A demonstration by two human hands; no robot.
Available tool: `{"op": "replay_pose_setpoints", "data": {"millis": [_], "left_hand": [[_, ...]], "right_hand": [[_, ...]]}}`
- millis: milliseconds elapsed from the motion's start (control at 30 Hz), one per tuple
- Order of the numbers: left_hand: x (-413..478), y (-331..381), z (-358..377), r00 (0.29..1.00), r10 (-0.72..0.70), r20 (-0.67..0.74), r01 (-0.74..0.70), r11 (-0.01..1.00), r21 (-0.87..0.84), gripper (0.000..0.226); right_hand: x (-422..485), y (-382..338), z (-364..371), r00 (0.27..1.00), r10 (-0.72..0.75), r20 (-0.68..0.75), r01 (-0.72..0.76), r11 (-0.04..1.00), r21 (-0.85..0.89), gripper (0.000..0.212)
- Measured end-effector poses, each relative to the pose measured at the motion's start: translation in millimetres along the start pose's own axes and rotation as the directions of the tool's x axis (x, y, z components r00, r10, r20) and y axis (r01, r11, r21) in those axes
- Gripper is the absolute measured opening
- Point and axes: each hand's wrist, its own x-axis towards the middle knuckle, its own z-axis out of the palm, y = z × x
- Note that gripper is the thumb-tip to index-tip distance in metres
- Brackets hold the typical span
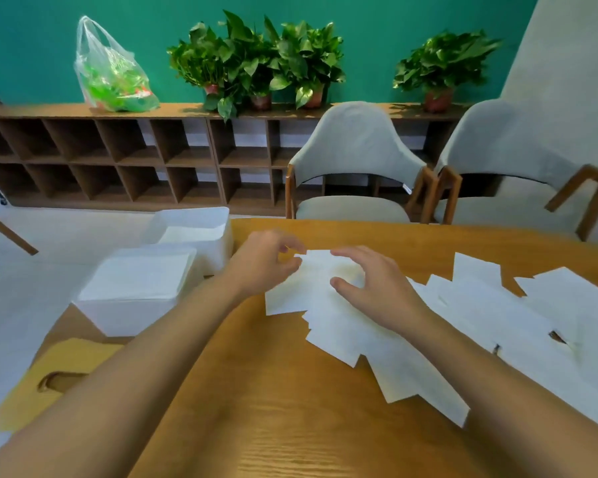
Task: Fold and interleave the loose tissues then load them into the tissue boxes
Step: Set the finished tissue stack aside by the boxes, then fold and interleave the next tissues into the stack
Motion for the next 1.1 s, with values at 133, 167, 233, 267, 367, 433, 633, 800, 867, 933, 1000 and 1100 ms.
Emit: {"op": "replay_pose_setpoints", "data": {"millis": [133, 167, 233, 267, 367, 433, 633, 800, 867, 933, 1000, 1100], "left_hand": [[-1.8, 20.3, 52.8, 0.999, -0.042, -0.012, 0.040, 0.993, -0.109, 0.031], [-2.6, 23.2, 66.9, 0.997, -0.075, -0.011, 0.073, 0.988, -0.138, 0.036], [-4.4, 28.4, 93.1, 0.990, -0.144, -0.012, 0.140, 0.975, -0.174, 0.046], [-5.1, 30.4, 104.5, 0.986, -0.166, -0.014, 0.161, 0.970, -0.180, 0.050], [-9.0, 34.6, 130.3, 0.980, -0.167, -0.111, 0.144, 0.971, -0.191, 0.049], [-13.8, 37.4, 139.1, 0.959, -0.166, -0.231, 0.103, 0.960, -0.260, 0.043], [-18.5, 54.6, 148.3, 0.948, -0.055, -0.312, -0.036, 0.960, -0.277, 0.047], [-17.3, 49.7, 153.7, 0.947, -0.001, -0.320, -0.108, 0.940, -0.323, 0.017], [-18.8, 50.3, 151.4, 0.941, 0.000, -0.340, -0.130, 0.924, -0.359, 0.012], [-19.3, 52.8, 148.6, 0.923, 0.028, -0.385, -0.177, 0.917, -0.359, 0.008], [-20.1, 56.7, 145.5, 0.901, 0.074, -0.428, -0.235, 0.911, -0.338, 0.007], [-23.8, 60.8, 140.5, 0.885, 0.116, -0.451, -0.292, 0.893, -0.342, 0.011]], "right_hand": [[-22.8, 38.2, -4.5, 0.999, 0.028, -0.030, -0.028, 0.999, 0.020, 0.051], [-27.6, 47.2, -3.0, 0.999, 0.029, -0.041, -0.028, 0.999, 0.036, 0.051], [-35.3, 64.6, 1.4, 0.998, 0.032, -0.054, -0.029, 0.998, 0.063, 0.050], [-38.4, 72.9, 4.1, 0.998, 0.033, -0.060, -0.029, 0.997, 0.073, 0.050], [-45.4, 92.6, 11.3, 0.997, 0.008, -0.080, -0.001, 0.996, 0.085, 0.051], [-49.5, 100.2, 15.0, 0.994, 0.010, -0.112, 0.002, 0.995, 0.104, 0.052], [-52.2, 107.0, 27.5, 0.979, -0.021, -0.203, 0.034, 0.998, 0.059, 0.050], [-54.0, 111.2, 32.4, 0.973, -0.037, -0.226, 0.051, 0.997, 0.055, 0.046], [-54.8, 111.6, 32.3, 0.969, -0.032, -0.246, 0.050, 0.996, 0.070, 0.044], [-55.4, 111.7, 31.6, 0.962, -0.027, -0.273, 0.054, 0.994, 0.094, 0.042], [-55.5, 112.1, 31.0, 0.949, -0.028, -0.314, 0.068, 0.991, 0.115, 0.041], [-55.4, 111.3, 28.1, 0.923, -0.029, -0.383, 0.095, 0.983, 0.156, 0.039]]}}
